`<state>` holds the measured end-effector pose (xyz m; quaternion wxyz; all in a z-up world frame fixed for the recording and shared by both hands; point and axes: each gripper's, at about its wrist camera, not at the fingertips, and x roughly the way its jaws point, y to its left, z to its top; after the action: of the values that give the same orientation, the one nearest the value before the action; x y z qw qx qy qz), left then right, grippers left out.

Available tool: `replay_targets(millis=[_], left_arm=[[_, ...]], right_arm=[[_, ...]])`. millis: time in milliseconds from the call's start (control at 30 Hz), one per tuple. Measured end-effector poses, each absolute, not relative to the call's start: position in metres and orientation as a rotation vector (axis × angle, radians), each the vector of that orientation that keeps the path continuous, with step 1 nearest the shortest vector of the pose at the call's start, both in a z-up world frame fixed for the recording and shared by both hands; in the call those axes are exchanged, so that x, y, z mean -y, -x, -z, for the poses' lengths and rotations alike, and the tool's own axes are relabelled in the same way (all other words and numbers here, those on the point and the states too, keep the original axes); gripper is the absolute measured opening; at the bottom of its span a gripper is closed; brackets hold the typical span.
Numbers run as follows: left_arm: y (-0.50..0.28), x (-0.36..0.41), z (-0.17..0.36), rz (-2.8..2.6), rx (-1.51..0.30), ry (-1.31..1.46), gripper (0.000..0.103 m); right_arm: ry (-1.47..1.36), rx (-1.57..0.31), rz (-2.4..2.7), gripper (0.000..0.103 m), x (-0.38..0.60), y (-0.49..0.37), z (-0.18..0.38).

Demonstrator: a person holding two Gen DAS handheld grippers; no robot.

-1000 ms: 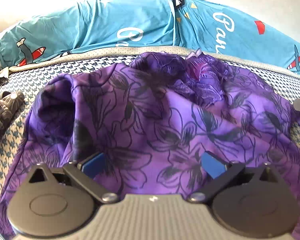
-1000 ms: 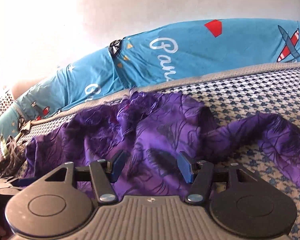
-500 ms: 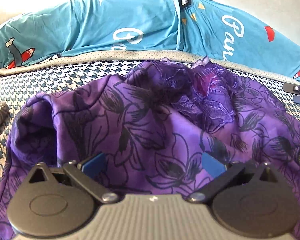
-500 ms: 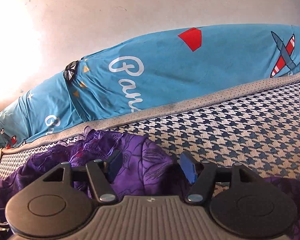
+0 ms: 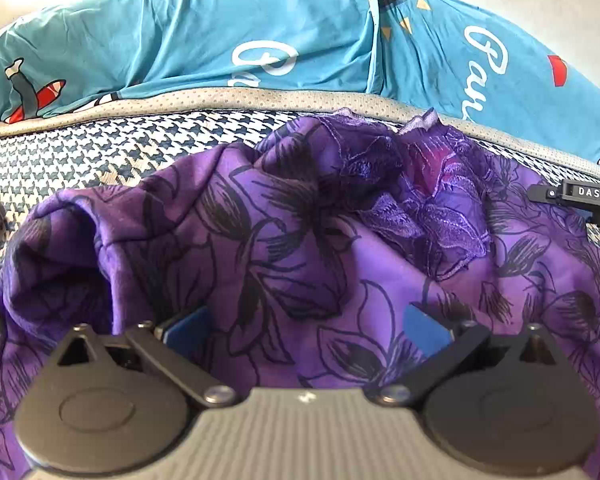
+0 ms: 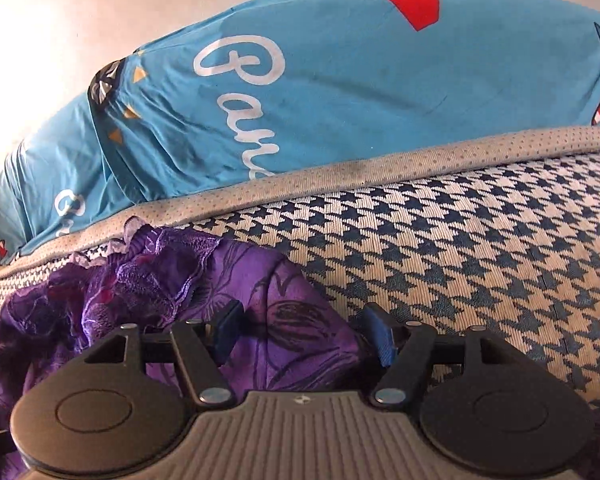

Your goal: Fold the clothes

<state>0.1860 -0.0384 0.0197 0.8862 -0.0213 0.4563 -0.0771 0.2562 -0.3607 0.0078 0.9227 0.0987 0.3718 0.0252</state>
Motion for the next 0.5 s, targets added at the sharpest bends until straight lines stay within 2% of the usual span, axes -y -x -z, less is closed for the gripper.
replay_targets(millis=[67, 133, 167, 200, 233, 333, 500], left_arm=[[-0.187, 0.040, -0.019, 0.163, -0.951, 0.043, 0.103], [-0.188, 0.041, -0.018, 0.162, -0.956, 0.033, 0.103], [-0.188, 0.042, -0.017, 0.161, -0.958, 0.027, 0.103], [-0.189, 0.043, -0.017, 0.160, -0.960, 0.024, 0.103], [-0.189, 0.043, -0.016, 0.159, -0.961, 0.024, 0.103], [-0.190, 0.044, -0.015, 0.158, -0.965, 0.026, 0.103], [-0.192, 0.043, -0.014, 0.159, -0.964, 0.029, 0.103]], right_arm=[[-0.167, -0.761, -0.066, 0.056, 0.354, -0.259, -0.007], [-0.135, -0.770, -0.090, 0.036, 0.347, -0.260, -0.007], [-0.126, -0.774, -0.104, 0.030, 0.344, -0.261, -0.007], [-0.127, -0.780, -0.118, 0.018, 0.342, -0.261, -0.008], [-0.130, -0.787, -0.126, 0.013, 0.341, -0.262, -0.008], [-0.105, -0.789, -0.126, 0.008, 0.335, -0.262, -0.010], [-0.049, -0.723, -0.071, 0.006, 0.329, -0.264, -0.017]])
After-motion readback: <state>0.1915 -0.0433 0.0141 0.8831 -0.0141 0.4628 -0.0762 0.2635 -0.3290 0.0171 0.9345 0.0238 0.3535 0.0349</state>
